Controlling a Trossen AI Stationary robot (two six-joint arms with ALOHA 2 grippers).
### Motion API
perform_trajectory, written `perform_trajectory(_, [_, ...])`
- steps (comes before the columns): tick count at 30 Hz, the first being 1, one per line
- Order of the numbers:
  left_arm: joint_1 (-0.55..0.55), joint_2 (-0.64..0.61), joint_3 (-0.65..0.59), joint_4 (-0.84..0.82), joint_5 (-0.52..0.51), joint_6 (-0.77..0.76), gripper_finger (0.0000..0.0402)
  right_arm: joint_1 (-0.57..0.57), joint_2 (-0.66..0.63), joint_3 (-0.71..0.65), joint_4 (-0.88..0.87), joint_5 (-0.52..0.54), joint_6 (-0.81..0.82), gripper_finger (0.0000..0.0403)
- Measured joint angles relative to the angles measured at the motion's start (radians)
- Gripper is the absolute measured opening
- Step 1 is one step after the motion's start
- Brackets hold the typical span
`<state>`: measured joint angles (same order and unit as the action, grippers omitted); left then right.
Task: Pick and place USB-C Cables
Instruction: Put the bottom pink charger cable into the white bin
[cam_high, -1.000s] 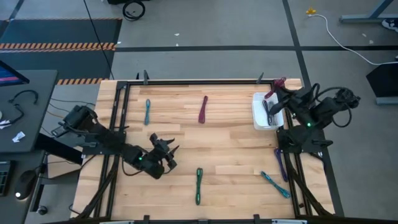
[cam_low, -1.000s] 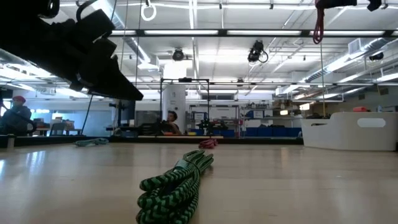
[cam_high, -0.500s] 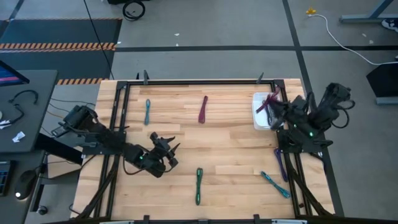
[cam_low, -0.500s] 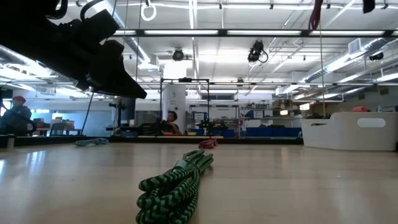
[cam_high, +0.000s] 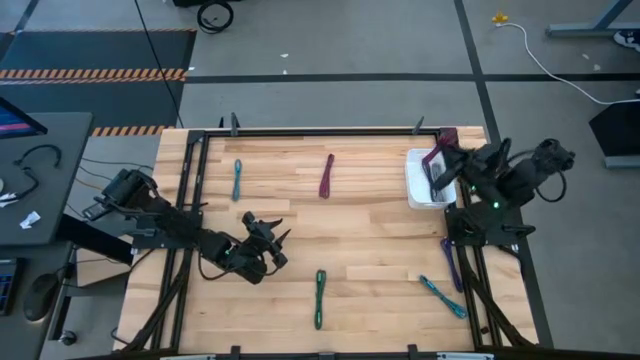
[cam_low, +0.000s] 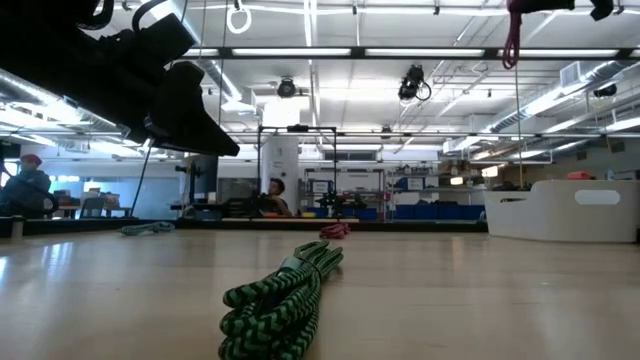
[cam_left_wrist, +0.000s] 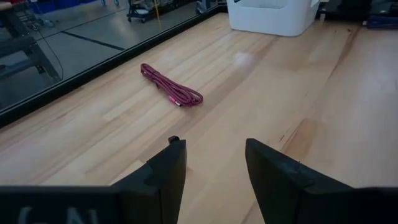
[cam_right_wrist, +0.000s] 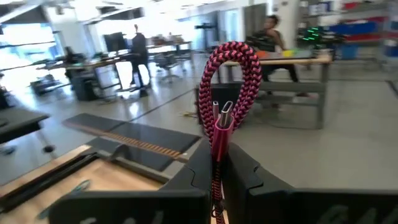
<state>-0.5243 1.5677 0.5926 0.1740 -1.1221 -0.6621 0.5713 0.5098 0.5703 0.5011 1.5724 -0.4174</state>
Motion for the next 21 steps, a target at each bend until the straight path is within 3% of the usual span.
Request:
perform_trajectory(4, [0.000,0.000,0.000,0.011,0.000,0.002,0.0172,-0.026,-0.034,-0.044,-0.008,-0.030,0.039,0.0016])
perform_trajectory(8, [0.001,0.000,0.000,0.010,0.000,0.005,0.0172,-0.058,-0.048,-0.120,-0.079,-0.326,0.244,0.0016])
perform_trajectory(10, [0.004,0.000,0.000,0.010,0.000,0.005,0.0172,-0.127,-0.045,-0.124,-0.169,-0.405,0.353,0.0016])
perform_trajectory(16, [0.018,0.000,0.000,0.026,0.001,0.028,0.0172,-0.454,-0.019,0.010,-0.692,-0.642,0.708,0.0016])
perform_trajectory(21, [0.023,0.000,0.000,0.075,0.001,0.080,0.0172,-0.799,0.104,0.202,-1.203,-0.854,0.922,0.0016])
